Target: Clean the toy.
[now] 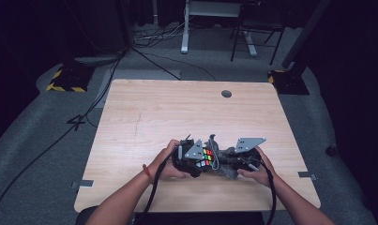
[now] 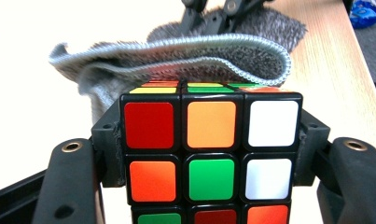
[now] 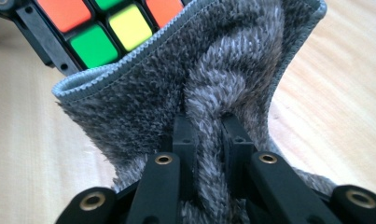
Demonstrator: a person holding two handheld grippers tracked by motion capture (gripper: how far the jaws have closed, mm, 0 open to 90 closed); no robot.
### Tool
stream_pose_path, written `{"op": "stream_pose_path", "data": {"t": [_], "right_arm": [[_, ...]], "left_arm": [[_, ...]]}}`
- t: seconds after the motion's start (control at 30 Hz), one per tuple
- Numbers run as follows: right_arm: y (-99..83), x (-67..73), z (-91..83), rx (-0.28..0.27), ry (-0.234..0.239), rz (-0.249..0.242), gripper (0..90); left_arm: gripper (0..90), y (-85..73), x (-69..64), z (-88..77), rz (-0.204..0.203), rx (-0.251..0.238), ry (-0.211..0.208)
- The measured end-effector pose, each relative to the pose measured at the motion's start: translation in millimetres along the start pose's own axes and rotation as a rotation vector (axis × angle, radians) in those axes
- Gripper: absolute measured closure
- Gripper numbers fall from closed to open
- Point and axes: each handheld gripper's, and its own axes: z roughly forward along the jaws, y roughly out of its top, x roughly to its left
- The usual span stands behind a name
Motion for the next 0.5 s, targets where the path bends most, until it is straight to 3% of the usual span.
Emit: {"op": "stream_pose_path", "data": {"t": [0.17,0.23,0.33,0.5], "right_arm": [[2.2,3.8,1.1,-0.009,0.025,-0.010,79.6],[5.0,4.0,-2.4,-0.059,0.077,0.014,79.6],[5.3,3.9,-4.8,-0.105,0.114,0.045,79.7],[5.2,4.2,-8.2,-0.133,0.131,0.048,79.7]], "left_arm": [[33.5,0.7,-1.2,-1.2,0.006,-0.011,0.008],[33.5,0.7,-1.2,-2.0,0.008,-0.028,0.006],[33.4,-0.3,0.4,-4.5,0.000,-0.047,-0.001],[33.2,-0.7,0.5,-6.5,0.010,-0.046,-0.006]]}}
